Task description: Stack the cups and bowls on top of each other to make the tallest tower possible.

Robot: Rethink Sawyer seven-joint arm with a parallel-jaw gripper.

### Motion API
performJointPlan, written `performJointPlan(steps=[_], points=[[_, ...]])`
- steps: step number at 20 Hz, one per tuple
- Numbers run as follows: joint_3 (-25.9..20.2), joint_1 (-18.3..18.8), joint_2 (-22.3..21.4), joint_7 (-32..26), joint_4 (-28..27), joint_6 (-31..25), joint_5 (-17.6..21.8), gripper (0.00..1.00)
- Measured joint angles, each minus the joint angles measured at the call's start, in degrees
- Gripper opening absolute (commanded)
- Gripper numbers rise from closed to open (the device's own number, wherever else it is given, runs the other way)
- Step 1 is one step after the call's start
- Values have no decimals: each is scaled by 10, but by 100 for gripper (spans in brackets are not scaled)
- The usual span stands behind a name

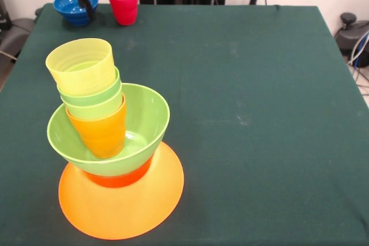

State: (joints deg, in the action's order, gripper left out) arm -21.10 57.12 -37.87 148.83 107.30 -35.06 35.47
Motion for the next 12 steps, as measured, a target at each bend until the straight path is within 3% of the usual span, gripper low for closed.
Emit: performJointPlan(steps=[12], points=[[3,3,23,0,0,0,46,100]])
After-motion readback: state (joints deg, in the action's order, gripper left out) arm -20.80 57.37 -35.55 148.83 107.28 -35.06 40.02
